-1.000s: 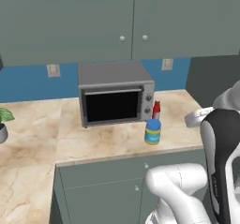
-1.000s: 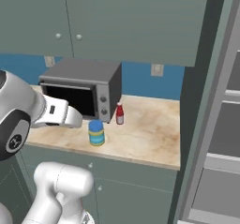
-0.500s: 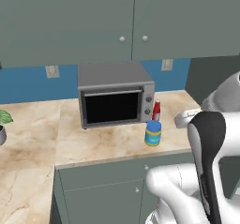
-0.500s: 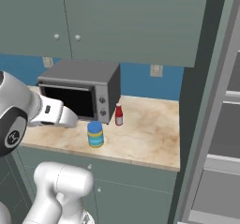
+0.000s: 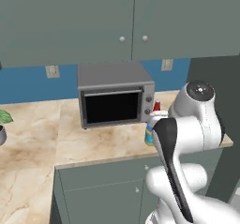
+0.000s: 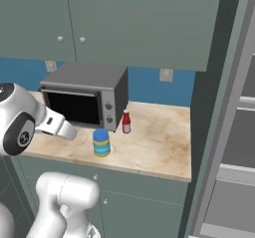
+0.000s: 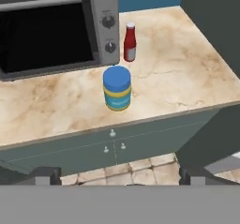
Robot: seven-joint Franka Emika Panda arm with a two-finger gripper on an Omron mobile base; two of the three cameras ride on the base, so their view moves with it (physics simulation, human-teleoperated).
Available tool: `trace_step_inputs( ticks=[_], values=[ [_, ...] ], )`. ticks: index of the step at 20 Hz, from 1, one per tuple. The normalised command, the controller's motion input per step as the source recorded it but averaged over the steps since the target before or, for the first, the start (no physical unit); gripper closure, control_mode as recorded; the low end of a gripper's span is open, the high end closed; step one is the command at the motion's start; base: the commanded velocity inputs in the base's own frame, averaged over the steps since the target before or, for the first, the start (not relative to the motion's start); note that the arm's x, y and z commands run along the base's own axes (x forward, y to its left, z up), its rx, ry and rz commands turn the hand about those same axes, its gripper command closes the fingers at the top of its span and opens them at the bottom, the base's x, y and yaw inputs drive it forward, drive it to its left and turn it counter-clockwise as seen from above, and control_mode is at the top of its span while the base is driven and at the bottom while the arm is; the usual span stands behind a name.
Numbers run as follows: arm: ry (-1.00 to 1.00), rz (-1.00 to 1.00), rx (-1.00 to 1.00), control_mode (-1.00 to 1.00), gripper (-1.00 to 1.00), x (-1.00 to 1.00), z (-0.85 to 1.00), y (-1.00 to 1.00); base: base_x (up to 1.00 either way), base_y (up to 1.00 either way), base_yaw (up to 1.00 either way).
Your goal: Place the ketchup and mayonnaise from the counter to the top shelf of the fridge. If the existing items in the fridge are on the top shelf, move them to other shelves.
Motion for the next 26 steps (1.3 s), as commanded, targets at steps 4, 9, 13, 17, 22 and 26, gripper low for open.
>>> trace_step_inputs(
  ticks=[4,9,13,17,22,26],
  values=[
    [0.00,-0.30,0.08,-1.00,-1.00,0.58,-0.53,0.32,0.00,0.00,0.00],
    [0.01,-0.27,0.00,-1.00,-1.00,0.78,-0.30,0.02,0.00,0.00,0.00],
    [0.10,-0.18,0.00,-1.00,-1.00,0.90,-0.24,-0.04,0.00,0.00,0.00],
    [0.12,-0.04,0.00,-1.00,-1.00,0.53,-0.44,-0.16,0.00,0.00,0.00],
    [0.18,0.00,0.00,-1.00,-1.00,0.14,-0.47,-0.21,0.00,0.00,0.00],
    [0.18,0.00,0.00,-1.00,-1.00,0.03,-0.22,-0.16,0.00,0.00,0.00]
  ],
)
